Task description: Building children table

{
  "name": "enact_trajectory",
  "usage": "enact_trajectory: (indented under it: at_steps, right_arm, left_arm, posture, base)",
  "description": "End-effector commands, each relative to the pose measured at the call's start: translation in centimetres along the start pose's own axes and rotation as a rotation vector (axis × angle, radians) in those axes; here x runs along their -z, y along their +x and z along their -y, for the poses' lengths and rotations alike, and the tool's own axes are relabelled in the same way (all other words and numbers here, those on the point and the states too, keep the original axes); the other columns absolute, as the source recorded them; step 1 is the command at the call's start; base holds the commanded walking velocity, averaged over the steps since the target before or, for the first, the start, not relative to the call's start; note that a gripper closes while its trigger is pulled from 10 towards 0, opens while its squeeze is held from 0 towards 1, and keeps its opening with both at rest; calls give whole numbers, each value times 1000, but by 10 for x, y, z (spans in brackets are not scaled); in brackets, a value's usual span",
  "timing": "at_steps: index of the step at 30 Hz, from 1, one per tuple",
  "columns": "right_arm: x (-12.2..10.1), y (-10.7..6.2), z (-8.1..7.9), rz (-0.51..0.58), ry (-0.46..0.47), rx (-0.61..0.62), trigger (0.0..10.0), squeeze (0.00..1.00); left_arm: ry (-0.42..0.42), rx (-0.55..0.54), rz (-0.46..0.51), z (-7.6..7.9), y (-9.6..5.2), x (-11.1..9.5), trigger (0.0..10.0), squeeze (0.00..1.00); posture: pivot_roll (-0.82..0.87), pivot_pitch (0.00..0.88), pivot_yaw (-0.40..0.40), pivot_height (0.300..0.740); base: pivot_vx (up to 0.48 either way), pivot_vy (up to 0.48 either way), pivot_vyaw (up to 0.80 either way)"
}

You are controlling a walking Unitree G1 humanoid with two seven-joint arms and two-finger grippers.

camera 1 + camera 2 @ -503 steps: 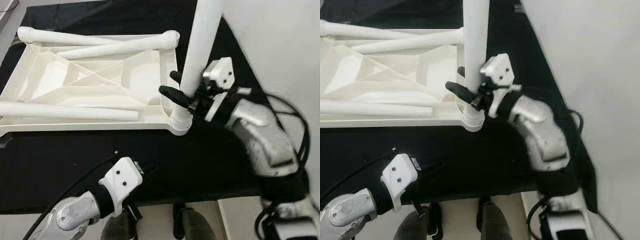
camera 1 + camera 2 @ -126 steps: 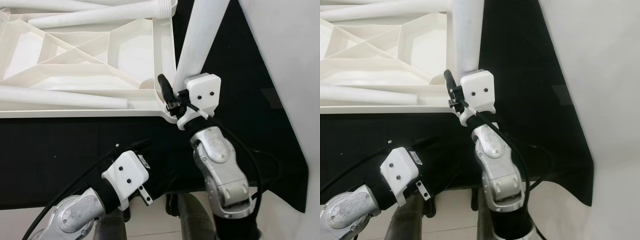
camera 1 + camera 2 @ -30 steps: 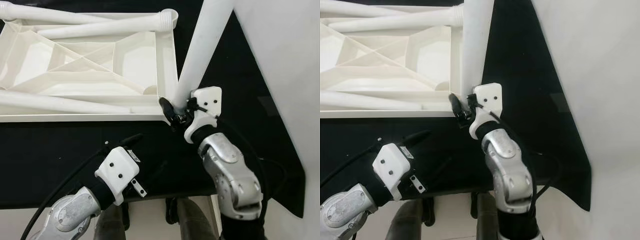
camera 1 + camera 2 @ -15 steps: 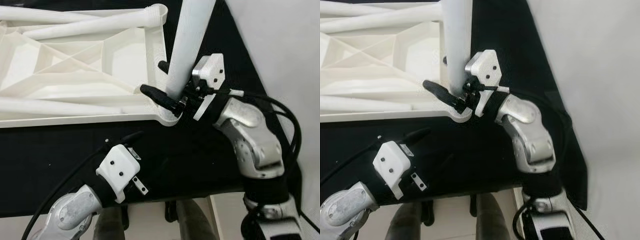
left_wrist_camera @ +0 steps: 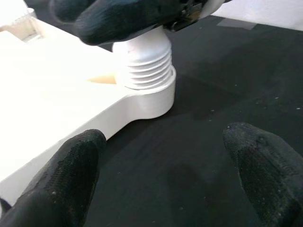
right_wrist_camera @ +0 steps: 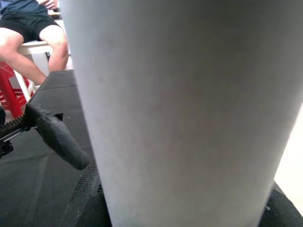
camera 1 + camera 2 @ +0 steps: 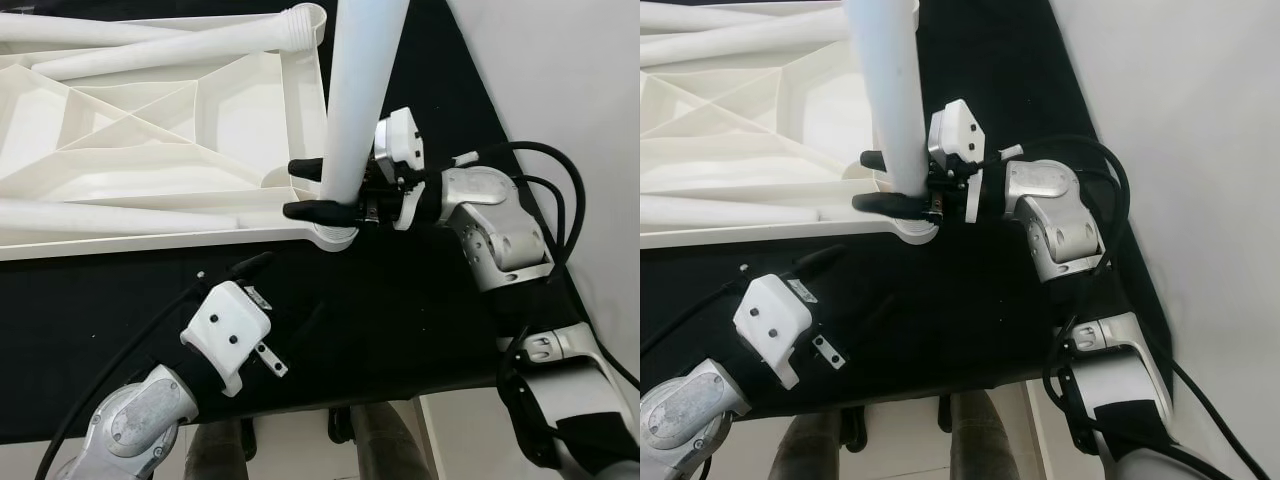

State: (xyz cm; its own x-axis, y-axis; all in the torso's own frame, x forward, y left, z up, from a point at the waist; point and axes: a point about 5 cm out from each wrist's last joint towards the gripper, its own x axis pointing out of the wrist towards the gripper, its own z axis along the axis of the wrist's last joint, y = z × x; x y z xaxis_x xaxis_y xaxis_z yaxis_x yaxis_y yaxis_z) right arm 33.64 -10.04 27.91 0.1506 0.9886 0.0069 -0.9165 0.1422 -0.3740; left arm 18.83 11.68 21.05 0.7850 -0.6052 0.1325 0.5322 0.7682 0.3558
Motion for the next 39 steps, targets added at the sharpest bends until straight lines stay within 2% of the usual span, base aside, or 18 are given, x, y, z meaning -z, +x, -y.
enact_trajectory:
  at_steps: [1,3,8,15,16,17,18,19,21,22,23,24,28,34,35,36,37,39]
  right_arm:
    - [17,-9,-5,-34,63,-8,0,0]
    - [17,-9,-5,-34,63,-8,0,0]
    - [24,-28,-10,1,137,38,0,0]
    - [30,-35,-17,-20,173,71,0,0]
    - [40,-33,-23,-104,182,178,0,0]
    - [40,-33,-23,-104,182,178,0,0]
    - [47,-32,-27,-163,180,258,0,0]
    - [63,-32,-27,-322,127,607,0,0]
    - [63,-32,-27,-322,127,607,0,0]
    - [76,-27,-60,-408,172,727,0,0]
    - [76,-27,-60,-408,172,727,0,0]
    - [81,-26,-79,-433,214,878,0,0]
    - [81,-21,-91,-404,274,976,0,0]
    - [83,-11,-83,-377,306,1006,0,0]
    - [82,-11,-78,-383,300,1018,10000,0]
    - [82,-11,-78,-383,300,1018,10000,0]
    - [77,-8,-72,-363,297,1044,10000,1000]
    - [74,-8,-69,-334,292,1054,10000,1000]
  left_arm:
    - [-5,-2,0,3,-4,-1,10000,0]
    - [-5,-2,0,3,-4,-1,10000,0]
    - [-11,1,4,4,-2,-1,10000,0]
    - [-15,9,3,5,-2,0,10000,0]
    - [-13,11,3,5,-2,0,10000,0]
    - [-13,11,3,5,-2,0,10000,0]
    - [-12,11,4,5,-3,-1,10000,0]
    - [-7,7,1,5,-4,-1,10000,0]
    - [-7,7,1,5,-4,-1,10000,0]
    - [0,-9,-2,2,-5,-2,10000,0]
    - [0,-9,-2,2,-5,-2,10000,0]
    - [2,-29,-6,0,-6,-2,10000,0]
    - [-1,-43,-15,-2,-7,0,10000,0]
    - [1,-51,-16,-4,-5,3,10000,0]
    - [1,-55,-12,-4,-4,3,10000,0]
    - [1,-55,-12,-4,-4,3,10000,0]
    - [-1,-57,-9,-3,-3,3,10000,0]
    - [-1,-57,-9,-3,-2,4,10000,0]
  posture:
    - [119,349,-78,740]
    - [119,349,-78,740]
    - [99,348,-73,740]
    - [90,349,-75,740]
    - [96,356,-90,740]
    - [96,356,-90,740]
    - [96,356,-90,740]
    - [98,362,-106,740]
    - [98,362,-106,740]
    - [112,366,-107,740]
    - [112,366,-107,740]
    - [96,382,-83,740]
    - [100,366,-78,740]
    - [102,350,-82,740]
    - [101,341,-81,740]
    - [101,341,-81,740]
    - [99,334,-80,740]
    - [99,334,-80,740]
  base:
    - [0,0,0]
    - [0,0,0]
    - [0,0,0]
    - [0,0,0]
    - [0,0,0]
    - [0,0,0]
    - [0,0,0]
    - [0,0,0]
    - [0,0,0]
    - [0,0,0]
    - [0,0,0]
    - [0,0,0]
    - [0,0,0]
    - [0,0,0]
    - [0,0,0]
    - [0,0,0]
    - [0,0,0]
    - [0,0,0]
